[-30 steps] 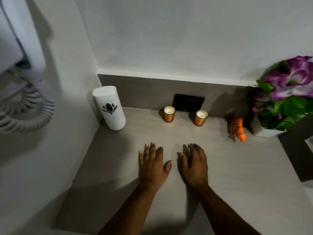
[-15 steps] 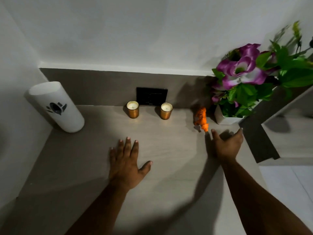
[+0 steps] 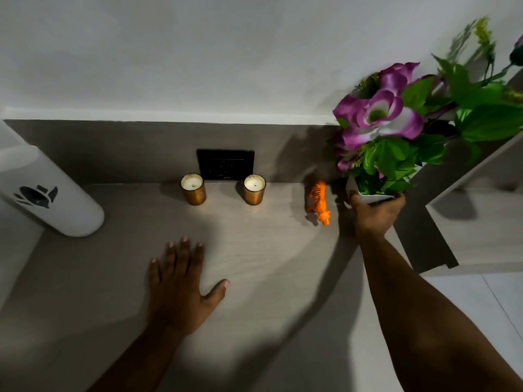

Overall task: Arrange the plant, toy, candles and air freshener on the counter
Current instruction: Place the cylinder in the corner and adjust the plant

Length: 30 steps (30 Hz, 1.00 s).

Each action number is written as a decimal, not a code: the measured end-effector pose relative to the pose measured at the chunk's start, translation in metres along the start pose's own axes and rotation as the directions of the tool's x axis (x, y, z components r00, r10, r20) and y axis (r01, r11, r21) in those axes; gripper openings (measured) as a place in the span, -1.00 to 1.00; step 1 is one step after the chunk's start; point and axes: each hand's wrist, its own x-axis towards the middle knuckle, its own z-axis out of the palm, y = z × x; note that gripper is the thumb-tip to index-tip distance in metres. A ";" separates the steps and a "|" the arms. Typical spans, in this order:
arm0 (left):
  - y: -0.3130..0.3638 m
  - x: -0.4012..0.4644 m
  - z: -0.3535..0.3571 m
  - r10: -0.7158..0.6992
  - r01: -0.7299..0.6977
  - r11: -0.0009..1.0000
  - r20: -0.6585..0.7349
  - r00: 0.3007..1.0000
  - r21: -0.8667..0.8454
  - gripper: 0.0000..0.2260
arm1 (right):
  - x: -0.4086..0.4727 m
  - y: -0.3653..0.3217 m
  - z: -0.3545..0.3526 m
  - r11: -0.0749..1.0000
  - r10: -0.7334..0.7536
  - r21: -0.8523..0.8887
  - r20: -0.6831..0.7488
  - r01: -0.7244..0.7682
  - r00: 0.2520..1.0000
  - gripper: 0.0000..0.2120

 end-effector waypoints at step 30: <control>0.003 -0.001 -0.008 0.000 -0.001 0.998 -0.023 1.000 -0.071 -0.17 | -0.130 -0.061 0.024 0.881 -0.290 -0.272 0.337 0.388 0.896 -0.32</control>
